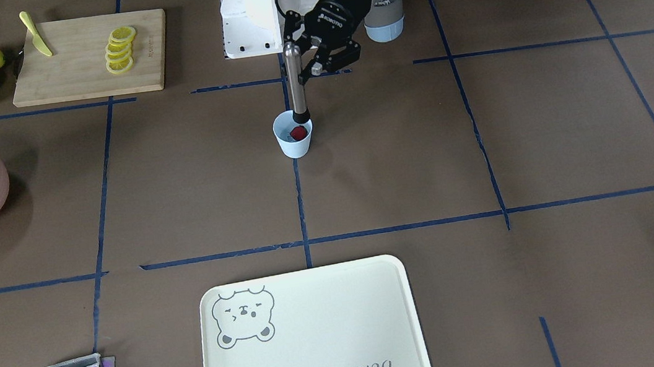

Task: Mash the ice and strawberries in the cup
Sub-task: 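Lower the pestle tip into the light-blue cup with the left gripper, then press the pestle down on the ice and strawberry with the left gripper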

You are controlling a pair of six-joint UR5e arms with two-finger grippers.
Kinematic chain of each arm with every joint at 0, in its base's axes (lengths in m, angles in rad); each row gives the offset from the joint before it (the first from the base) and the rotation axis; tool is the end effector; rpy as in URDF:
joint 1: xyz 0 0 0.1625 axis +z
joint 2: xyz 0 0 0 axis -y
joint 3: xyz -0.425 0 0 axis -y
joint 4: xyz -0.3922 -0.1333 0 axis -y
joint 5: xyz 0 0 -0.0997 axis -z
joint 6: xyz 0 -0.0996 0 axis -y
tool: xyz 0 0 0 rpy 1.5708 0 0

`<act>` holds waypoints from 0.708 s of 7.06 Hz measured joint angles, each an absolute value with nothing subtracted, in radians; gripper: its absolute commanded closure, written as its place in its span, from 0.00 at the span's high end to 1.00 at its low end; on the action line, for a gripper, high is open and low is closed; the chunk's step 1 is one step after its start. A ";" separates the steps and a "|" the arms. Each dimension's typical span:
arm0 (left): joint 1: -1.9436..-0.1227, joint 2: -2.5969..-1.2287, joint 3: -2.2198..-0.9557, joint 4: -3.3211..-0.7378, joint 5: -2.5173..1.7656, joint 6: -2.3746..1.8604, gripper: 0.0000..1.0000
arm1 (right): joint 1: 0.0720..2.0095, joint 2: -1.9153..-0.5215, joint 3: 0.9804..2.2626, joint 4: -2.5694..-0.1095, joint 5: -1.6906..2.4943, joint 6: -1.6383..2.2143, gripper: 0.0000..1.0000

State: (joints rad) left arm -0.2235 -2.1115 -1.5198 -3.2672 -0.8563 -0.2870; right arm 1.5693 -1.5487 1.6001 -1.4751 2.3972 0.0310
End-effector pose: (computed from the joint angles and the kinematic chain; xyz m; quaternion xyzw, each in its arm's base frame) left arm 0.5106 -0.3197 0.2176 0.6866 0.4966 -0.0501 0.5286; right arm 0.0593 -0.5097 0.6194 0.0608 -0.4015 -0.0160 0.9137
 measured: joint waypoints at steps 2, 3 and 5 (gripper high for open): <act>-0.244 -2.149 -1.438 -3.303 -0.876 -0.342 0.00 | 1.569 -1.549 1.600 -1.474 2.396 0.032 0.99; -0.244 -2.151 -1.458 -3.305 -0.878 -0.355 0.00 | 1.569 -1.548 1.600 -1.473 2.396 0.031 0.99; -0.222 -2.117 -1.541 -3.292 -0.875 -0.368 0.00 | 1.569 -1.549 1.600 -1.471 2.396 0.031 0.99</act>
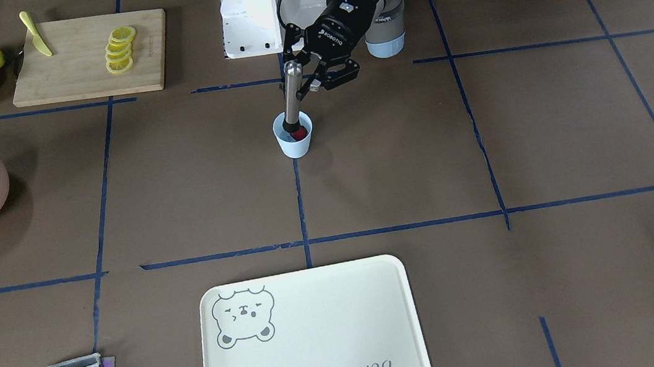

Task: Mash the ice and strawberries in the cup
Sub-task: 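Press the pestle down on the ice and strawberry with the left gripper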

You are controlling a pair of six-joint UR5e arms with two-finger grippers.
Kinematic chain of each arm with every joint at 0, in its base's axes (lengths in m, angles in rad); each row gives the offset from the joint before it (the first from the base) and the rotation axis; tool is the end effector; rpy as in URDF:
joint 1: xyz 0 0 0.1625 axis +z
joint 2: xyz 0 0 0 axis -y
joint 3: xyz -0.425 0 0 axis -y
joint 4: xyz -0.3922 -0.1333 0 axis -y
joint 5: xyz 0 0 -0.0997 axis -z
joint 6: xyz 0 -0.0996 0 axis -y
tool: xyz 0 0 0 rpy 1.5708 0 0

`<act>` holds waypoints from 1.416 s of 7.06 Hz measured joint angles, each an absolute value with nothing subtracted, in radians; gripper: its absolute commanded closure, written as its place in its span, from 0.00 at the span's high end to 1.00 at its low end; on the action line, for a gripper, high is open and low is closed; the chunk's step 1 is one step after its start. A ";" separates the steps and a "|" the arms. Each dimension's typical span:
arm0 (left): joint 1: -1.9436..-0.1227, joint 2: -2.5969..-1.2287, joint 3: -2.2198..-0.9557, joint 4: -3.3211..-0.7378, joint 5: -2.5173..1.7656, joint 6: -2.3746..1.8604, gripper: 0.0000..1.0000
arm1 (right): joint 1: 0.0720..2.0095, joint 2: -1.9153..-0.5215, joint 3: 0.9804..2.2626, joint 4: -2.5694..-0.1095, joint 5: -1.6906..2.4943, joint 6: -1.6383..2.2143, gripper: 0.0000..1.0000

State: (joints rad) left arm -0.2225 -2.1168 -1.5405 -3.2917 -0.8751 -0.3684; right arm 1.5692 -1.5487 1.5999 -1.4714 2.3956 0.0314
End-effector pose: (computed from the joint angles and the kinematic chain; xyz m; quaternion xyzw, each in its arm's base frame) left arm 0.5031 -0.3159 0.2067 0.6655 0.5424 -0.0771 0.5069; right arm 0.0593 -0.5099 0.6192 0.0623 -0.4008 -0.0165 0.9139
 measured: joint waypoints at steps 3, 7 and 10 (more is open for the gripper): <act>-0.177 -2.106 -1.518 -3.291 -0.869 -0.369 0.00 | 1.569 -1.549 1.600 -1.471 2.395 0.031 0.99; -0.183 -2.108 -1.497 -3.292 -0.868 -0.368 0.00 | 1.569 -1.549 1.600 -1.471 2.395 0.031 0.99; -0.184 -2.111 -1.463 -3.294 -0.866 -0.370 0.00 | 1.569 -1.551 1.596 -1.471 2.390 0.031 0.99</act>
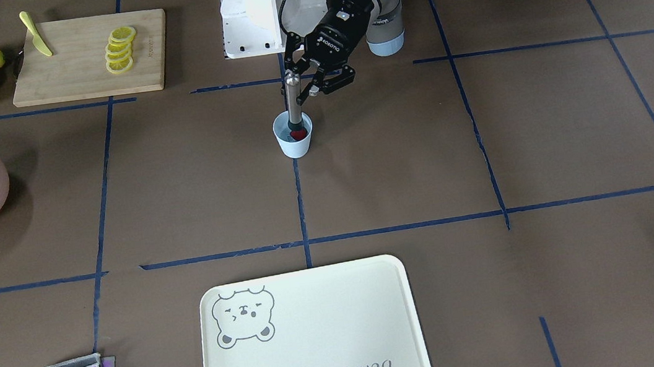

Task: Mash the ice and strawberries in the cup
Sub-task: 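Press the pestle down on the ice and strawberry with the left gripper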

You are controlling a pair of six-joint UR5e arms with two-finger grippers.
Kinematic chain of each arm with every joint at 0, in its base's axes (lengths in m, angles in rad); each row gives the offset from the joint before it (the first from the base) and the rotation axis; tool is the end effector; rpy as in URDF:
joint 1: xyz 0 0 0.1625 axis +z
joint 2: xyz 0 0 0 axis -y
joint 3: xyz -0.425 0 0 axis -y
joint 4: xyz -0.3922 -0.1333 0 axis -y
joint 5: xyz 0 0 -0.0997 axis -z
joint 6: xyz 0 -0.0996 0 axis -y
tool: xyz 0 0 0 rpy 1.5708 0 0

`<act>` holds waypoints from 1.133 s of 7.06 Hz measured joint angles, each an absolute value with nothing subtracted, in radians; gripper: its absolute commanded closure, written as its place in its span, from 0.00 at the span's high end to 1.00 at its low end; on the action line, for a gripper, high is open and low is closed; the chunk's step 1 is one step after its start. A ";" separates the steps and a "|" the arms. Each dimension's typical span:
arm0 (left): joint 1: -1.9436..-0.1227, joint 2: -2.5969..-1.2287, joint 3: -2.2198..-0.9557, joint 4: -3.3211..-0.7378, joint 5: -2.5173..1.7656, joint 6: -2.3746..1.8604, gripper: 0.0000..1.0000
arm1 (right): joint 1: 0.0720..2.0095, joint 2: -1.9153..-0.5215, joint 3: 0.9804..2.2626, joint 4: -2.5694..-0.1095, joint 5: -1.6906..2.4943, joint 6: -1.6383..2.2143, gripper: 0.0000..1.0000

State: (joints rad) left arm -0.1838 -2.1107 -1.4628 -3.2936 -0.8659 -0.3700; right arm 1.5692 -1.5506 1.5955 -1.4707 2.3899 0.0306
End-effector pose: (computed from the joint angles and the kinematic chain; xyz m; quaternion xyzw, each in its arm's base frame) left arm 0.5370 -0.3011 0.2379 0.6535 0.5319 -0.0491 0.5363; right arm 0.0597 -0.5090 0.6227 0.0600 -0.3982 -0.0156 0.9152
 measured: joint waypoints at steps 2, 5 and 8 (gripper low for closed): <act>-0.182 -2.118 -1.437 -3.290 -0.852 -0.396 0.00 | 1.569 -1.550 1.590 -1.470 2.389 0.031 0.99; -0.181 -2.133 -1.395 -3.289 -0.846 -0.431 0.00 | 1.569 -1.549 1.586 -1.470 2.390 0.031 0.99; -0.181 -2.137 -1.389 -3.288 -0.845 -0.436 0.00 | 1.569 -1.550 1.587 -1.470 2.390 0.031 0.99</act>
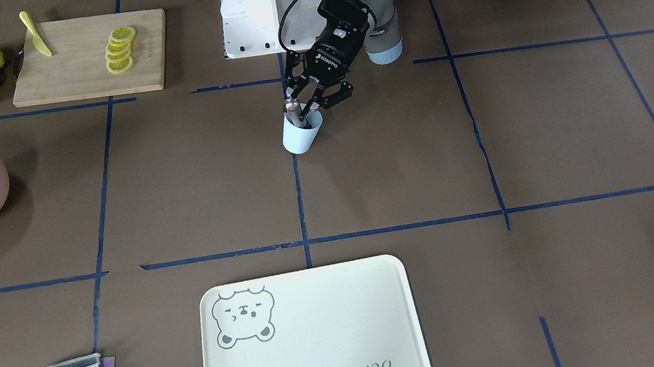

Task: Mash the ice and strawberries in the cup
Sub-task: 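Press the pestle down on the ice and strawberry with the left gripper, then lift the pestle out of the cup and carry it back with the left gripper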

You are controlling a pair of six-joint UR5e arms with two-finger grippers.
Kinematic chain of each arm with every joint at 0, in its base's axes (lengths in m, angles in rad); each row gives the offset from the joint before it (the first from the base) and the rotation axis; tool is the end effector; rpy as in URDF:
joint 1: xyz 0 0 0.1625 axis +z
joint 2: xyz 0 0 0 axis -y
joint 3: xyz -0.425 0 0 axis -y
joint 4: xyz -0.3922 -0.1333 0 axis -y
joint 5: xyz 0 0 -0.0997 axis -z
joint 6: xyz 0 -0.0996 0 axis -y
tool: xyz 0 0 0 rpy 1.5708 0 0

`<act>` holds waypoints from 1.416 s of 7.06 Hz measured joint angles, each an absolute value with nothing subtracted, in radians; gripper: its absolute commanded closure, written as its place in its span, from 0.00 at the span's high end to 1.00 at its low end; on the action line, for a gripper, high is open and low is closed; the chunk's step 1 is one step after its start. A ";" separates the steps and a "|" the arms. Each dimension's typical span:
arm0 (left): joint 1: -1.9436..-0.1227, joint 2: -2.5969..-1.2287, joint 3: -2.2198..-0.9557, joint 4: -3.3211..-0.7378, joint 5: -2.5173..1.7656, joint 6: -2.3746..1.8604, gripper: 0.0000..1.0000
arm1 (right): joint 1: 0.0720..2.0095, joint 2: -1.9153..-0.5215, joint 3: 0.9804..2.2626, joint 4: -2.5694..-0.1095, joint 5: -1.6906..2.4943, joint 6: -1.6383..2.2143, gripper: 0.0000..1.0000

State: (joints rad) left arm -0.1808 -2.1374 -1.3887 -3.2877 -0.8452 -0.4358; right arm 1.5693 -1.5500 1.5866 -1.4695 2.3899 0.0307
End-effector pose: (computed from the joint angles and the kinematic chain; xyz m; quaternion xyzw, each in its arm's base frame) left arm 0.5598 -0.3050 0.2503 0.6356 0.5341 -0.0602 0.5541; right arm 0.0598 -0.5090 0.6267 0.0568 -0.3982 -0.0141 0.9154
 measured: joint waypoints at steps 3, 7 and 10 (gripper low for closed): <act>-0.200 -2.145 -1.427 -3.279 -0.847 -0.436 0.00 | 1.569 -1.550 1.588 -1.470 2.390 0.031 0.99; -0.277 -2.129 -1.635 -3.122 -0.863 -0.479 0.00 | 1.569 -1.553 1.591 -1.470 2.391 0.030 0.99; -0.446 -2.009 -1.656 -3.004 -1.033 -0.796 0.00 | 1.569 -1.560 1.591 -1.471 2.399 0.032 0.99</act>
State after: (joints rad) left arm -0.4460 -2.0093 -1.6559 -3.0045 -1.0331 -0.7959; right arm 1.5692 -1.5602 1.5910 -1.4706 2.3989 0.0316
